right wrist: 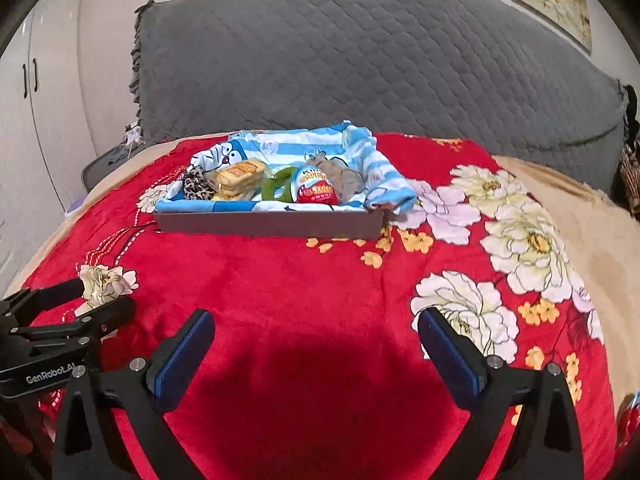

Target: Organize objects

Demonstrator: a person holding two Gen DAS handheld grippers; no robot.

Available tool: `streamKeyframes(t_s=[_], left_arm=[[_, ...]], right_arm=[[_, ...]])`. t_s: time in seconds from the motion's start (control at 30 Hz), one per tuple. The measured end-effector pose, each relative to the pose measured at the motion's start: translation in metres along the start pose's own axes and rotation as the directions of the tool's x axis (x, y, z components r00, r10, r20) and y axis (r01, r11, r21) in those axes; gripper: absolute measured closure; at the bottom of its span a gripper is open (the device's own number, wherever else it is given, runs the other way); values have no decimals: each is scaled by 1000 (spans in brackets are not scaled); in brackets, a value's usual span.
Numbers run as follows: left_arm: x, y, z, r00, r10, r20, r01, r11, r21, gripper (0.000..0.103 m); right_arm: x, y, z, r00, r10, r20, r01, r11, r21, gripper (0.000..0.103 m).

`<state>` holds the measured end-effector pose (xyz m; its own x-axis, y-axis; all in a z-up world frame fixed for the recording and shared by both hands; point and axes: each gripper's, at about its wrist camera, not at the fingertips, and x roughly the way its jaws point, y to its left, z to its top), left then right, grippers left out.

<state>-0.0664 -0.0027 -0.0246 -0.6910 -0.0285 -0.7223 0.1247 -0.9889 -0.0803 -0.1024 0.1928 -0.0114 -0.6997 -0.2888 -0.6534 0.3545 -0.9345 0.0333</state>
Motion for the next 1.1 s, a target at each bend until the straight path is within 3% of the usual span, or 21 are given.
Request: streamKeyframes(t_s=[0.07,0.23,0.4,0.7,1.1], left_arm=[[-3,-2,2,1000,-3,5,3,1000,7,14],[5,2,6,997,-16,-76,13,999,-45,14],[5,7,5,997,11,-70,-15,998,-56,14],[7,2,3,998,-7,-67,6,1000,-7,14],[9,3,0,997,-10,-70,10,1000,-13,14]], right_arm=[[-2,0,1,1000,5,9,-5,1000,8,1],[-6,0,2,1000,8,16,-8,1000,10,1],[-10,0,3,1000,7,29,-7,1000,11,1],[-7,0,0,1000,8,9,-8,1000,5,1],[0,1,-6,1000,-2,-26,2,1000,0,1]])
